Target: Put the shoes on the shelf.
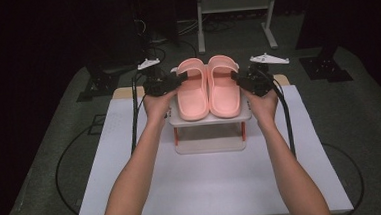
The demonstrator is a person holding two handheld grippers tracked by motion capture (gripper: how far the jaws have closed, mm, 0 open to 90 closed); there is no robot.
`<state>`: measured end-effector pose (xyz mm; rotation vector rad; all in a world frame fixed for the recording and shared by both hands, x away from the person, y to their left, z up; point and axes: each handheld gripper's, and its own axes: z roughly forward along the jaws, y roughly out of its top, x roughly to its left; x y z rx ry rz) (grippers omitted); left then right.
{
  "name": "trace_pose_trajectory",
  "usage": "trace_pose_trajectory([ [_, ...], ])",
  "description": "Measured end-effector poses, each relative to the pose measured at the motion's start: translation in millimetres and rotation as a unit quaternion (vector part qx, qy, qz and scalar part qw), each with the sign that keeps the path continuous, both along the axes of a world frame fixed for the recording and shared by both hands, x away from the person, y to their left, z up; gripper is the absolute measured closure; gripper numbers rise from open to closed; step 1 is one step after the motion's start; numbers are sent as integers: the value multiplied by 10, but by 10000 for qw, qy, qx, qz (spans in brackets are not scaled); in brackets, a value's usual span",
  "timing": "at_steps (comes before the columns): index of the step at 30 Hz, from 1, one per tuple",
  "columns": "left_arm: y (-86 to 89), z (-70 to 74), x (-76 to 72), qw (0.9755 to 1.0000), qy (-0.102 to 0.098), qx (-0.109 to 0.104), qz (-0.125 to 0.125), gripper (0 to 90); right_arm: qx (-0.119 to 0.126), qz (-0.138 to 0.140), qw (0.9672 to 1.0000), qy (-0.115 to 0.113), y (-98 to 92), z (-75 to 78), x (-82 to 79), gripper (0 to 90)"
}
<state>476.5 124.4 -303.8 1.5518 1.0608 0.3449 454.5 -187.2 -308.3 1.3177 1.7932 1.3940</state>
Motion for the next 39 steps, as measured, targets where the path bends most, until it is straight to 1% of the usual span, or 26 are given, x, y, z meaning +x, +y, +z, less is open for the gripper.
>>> trace_pose_trajectory([
  [8, -5, 0, 40, 10000, -2, 6, 19, 462, 50, -30, 10000, -15, 5, -11, 43, 650],
  [13, -6, -1, 64, 10000, -6, 14, 32, 462, -5, -31, 10000, -19, 15, -4, 69, 650],
  [22, -3, -6, 99, 10000, -20, -6, 62, 463, 26, -50, 10000, 12, 26, -1, 114, 650],
  [27, -1, -6, 98, 10000, -43, 42, 45, 463, 46, -42, 10000, 19, 19, -4, 122, 650],
  [31, -1, -3, 88, 9999, -54, 84, 35, 462, -3, -58, 10000, -11, 29, -5, 112, 644],
  [33, -2, -2, 84, 9999, -62, 95, 30, 460, 30, -59, 10000, 12, 25, -3, 111, 638],
  [35, 8, 2, 82, 10000, -44, 84, 2, 454, 26, -44, 10000, 5, 20, -2, 110, 627],
  [36, 19, 0, 85, 10000, -4, 26, -56, 438, 29, -33, 10000, 1, 16, -1, 110, 615],
  [37, 23, -3, 86, 10000, 19, -39, -72, 420, 83, -16, 10000, 34, 11, -2, 111, 593],
  [38, 32, -1, 83, 9999, 46, -65, -79, 414, 123, -7, 9999, 71, 8, -4, 113, 583],
  [39, 38, 0, 78, 9999, 29, -64, -85, 412, 143, 5, 9999, 62, 1, -11, 120, 570],
])
